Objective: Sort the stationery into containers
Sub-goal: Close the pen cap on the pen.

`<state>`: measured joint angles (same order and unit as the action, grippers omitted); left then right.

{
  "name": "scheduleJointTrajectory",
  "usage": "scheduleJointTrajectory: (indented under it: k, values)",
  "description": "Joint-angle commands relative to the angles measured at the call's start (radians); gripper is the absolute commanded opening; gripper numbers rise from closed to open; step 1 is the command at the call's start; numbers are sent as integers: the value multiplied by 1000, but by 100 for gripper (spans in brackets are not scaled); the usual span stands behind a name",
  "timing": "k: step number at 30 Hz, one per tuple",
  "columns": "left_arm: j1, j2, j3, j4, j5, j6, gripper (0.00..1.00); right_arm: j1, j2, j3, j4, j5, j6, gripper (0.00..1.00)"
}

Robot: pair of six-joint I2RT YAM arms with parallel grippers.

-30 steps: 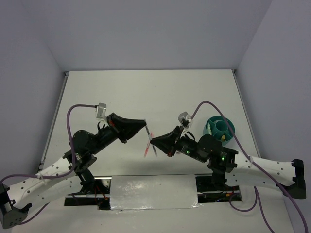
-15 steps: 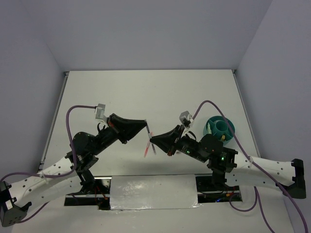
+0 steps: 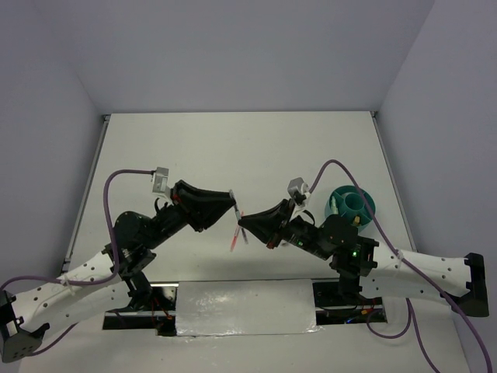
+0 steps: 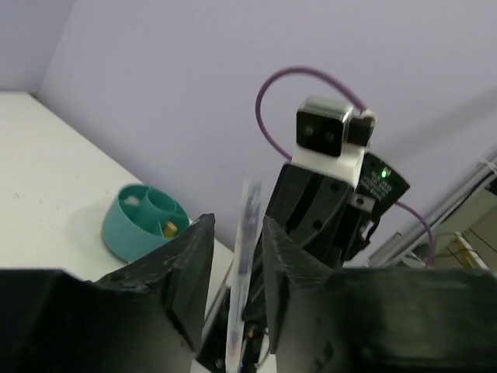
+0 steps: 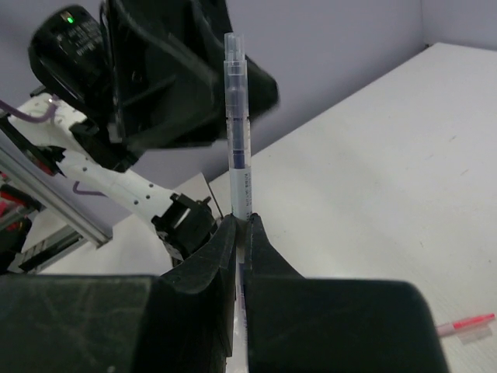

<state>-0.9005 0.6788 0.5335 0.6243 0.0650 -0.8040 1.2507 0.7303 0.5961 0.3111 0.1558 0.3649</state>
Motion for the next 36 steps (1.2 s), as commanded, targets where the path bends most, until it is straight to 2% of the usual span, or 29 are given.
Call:
scheduleJointTrajectory:
  k: [1, 7, 12, 15, 19, 20, 21, 22, 24, 25, 27, 29, 30, 32, 36]
  values:
    - [-11, 1, 36, -80, 52, 58, 45, 4, -6, 42, 128, 2, -23, 0]
    - [-12, -1, 59, -86, 59, 81, 48, 3, 7, 71, 71, 8, -9, 0]
    - [-11, 1, 51, -58, 59, 86, 40, 3, 27, 86, 59, -9, -3, 0]
    - [-12, 19, 52, -51, 81, 89, 31, 3, 37, 90, 65, -15, 5, 0]
    - [-12, 34, 52, -41, 102, 86, 0, 3, 46, 105, 59, -19, -1, 0]
    - [-12, 36, 52, -40, 107, 86, 0, 3, 50, 125, 34, -34, -9, 2]
    - [-12, 34, 56, -38, 111, 88, 0, 1, 60, 136, 20, -51, -17, 14]
    - [-12, 33, 57, -38, 125, 91, 0, 1, 78, 148, 7, -94, -26, 38]
    - [-12, 27, 66, -50, 133, 101, 0, 1, 99, 179, -41, -119, -29, 50]
    - [-12, 24, 68, -51, 139, 103, 0, 1, 112, 185, -49, -128, -27, 51]
    - [-14, 19, 66, -48, 144, 103, 0, 0, 113, 176, -37, -119, -24, 51]
    - [-14, 19, 66, -38, 156, 100, 0, -2, 109, 166, -24, -110, -26, 45]
    - [-12, 19, 68, -38, 159, 100, 0, -2, 107, 166, -26, -101, -24, 34]
    - [-14, 16, 69, -47, 154, 101, 0, -2, 107, 174, -36, -101, -29, 24]
    - [-14, 5, 75, -58, 134, 100, 0, -4, 109, 179, -49, -101, -40, 21]
